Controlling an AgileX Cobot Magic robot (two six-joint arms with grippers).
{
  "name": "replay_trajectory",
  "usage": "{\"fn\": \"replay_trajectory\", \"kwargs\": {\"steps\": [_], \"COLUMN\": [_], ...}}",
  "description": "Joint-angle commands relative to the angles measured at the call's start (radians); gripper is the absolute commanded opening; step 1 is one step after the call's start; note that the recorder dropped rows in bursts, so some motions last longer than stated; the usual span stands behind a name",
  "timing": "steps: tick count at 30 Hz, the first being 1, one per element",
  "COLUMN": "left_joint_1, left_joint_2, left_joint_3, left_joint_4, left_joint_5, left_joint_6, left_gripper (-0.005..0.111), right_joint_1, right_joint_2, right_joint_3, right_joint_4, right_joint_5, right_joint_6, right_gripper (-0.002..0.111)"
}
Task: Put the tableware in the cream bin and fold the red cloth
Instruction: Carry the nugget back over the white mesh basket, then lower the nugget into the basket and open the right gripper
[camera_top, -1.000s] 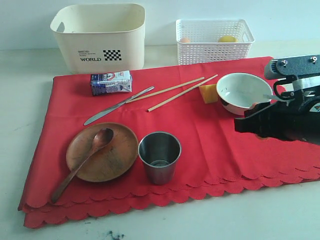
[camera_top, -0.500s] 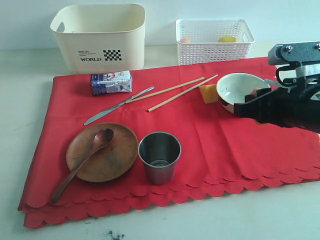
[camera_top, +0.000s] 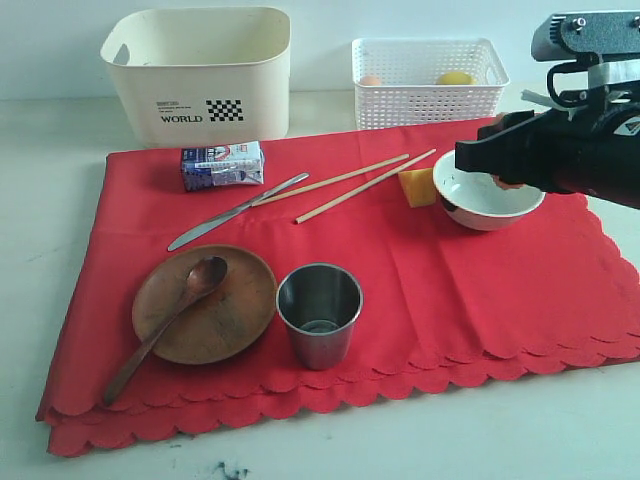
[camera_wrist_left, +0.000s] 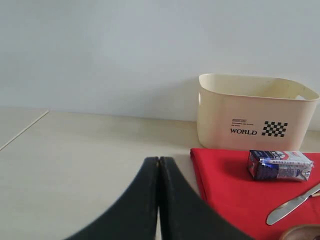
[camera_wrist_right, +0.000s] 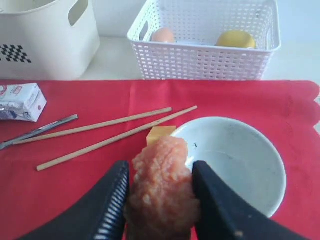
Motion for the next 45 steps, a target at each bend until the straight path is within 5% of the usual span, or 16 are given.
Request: {"fn": "replay_trajectory", "kwargs": {"steps": [1, 31, 45], "left_joint_1": [-0.008, -0.008, -0.008], "left_joint_2": [-0.007, -0.007, -0.007], "left_joint_3": [0.002, 0.002, 0.002], "left_joint_4": [0.0, 0.0, 0.0], "left_joint_5": [-0.003, -0.003, -0.003], "left_joint_6": [0.0, 0.0, 0.0], "left_gripper": [0.002, 0.002, 0.002], "right_joint_1": [-0.004, -0.317, -0.317], "right_joint_2": [0.047, 0.85, 0.986], "right_joint_3": [-0.015, -1.082, -1.295], "right_joint_4": [-0.012, -0.022, -0.022], "right_joint_5": [-0.114, 0.385, 0.434], "right_joint_6": [-0.012, -0.082, -0.046], "right_gripper": [0.0, 0.0, 0.008]}}
